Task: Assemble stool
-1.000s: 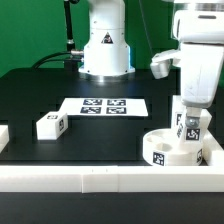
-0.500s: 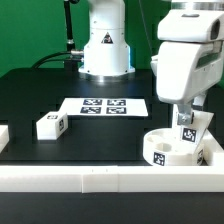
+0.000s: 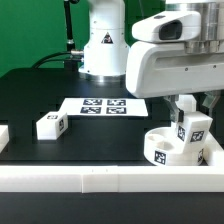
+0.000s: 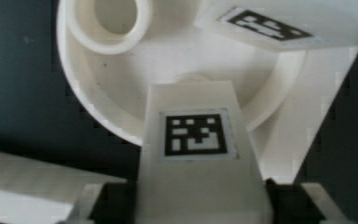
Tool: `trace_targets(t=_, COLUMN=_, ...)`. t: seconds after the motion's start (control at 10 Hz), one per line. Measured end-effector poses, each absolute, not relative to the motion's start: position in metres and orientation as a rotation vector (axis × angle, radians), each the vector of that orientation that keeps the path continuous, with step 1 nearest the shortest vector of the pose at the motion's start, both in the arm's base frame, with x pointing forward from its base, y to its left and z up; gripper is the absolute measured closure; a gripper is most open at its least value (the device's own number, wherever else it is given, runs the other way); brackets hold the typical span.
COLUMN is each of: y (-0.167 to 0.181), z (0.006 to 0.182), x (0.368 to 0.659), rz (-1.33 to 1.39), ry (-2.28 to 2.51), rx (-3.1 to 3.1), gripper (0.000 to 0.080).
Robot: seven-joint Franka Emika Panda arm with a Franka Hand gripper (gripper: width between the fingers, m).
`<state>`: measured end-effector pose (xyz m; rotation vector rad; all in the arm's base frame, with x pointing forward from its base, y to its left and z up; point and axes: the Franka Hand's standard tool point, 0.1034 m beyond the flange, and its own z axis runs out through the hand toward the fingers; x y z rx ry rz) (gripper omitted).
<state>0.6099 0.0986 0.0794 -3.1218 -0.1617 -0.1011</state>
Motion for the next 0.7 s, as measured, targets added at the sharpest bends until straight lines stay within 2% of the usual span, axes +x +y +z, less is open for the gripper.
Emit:
trace_targets(t=0.2, y=0.097, z=0.079, x=0.61, rz=-0.1, ry=-0.126, rx=-3.125, gripper=0.0456)
trace_targets(t=0.3, y=0.096, z=0.079, x=0.61, rz=-0.101, ry=-0.124, rx=-3.125, gripper=0.0239)
trace_targets(t=0.4, y=0.09, z=0.088, x=0.608, rz=-0.094, ry=-0.156, rx=-3.122, gripper=0.0239)
trace_targets(t=0.5, y=0.076, z=0.103, x=0.604, rz=-0.084, ry=-0.201, rx=-3.12, gripper=0.0168)
trace_targets(t=0.7, y=0.038, z=0.121, x=0.6, rz=-0.088, ry=-0.273, rx=-3.118, gripper=0.0155)
